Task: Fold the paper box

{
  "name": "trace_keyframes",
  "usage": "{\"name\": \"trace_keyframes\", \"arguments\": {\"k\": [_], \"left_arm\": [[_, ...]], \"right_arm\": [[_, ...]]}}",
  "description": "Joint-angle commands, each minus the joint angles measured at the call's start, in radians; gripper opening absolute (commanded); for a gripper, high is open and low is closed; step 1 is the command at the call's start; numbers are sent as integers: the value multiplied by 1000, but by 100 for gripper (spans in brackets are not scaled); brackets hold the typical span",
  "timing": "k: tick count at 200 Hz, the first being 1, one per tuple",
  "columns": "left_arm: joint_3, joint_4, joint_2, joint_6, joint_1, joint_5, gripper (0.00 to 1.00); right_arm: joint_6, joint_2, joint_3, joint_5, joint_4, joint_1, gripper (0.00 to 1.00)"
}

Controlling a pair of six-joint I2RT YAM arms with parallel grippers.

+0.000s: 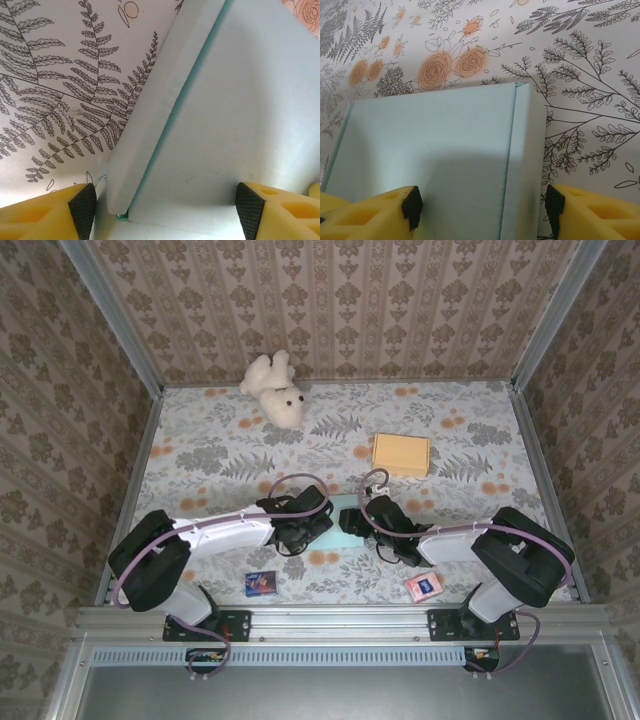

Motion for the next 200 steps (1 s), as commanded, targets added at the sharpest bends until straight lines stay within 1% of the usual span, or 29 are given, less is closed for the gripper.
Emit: {"name": "trace_keyframes", "arguments": {"k": [1,24,73,153,200], "left_arm": [[-1,-3,29,-29,-3,16,76],[20,-1,32,-29,-6,26,76],[31,-12,42,-28,-17,8,76],[-33,-3,53,-39,5,0,75],[-48,2,52,-36,14,2,74]], "right_arm": [[17,22,-2,19,4,14,69],[26,39,1,26,18,25,69],[40,61,-4,28,44,33,69],[9,-21,-18,67,-13,33,69],[-30,-83,-10,82,-102,35,69]]}}
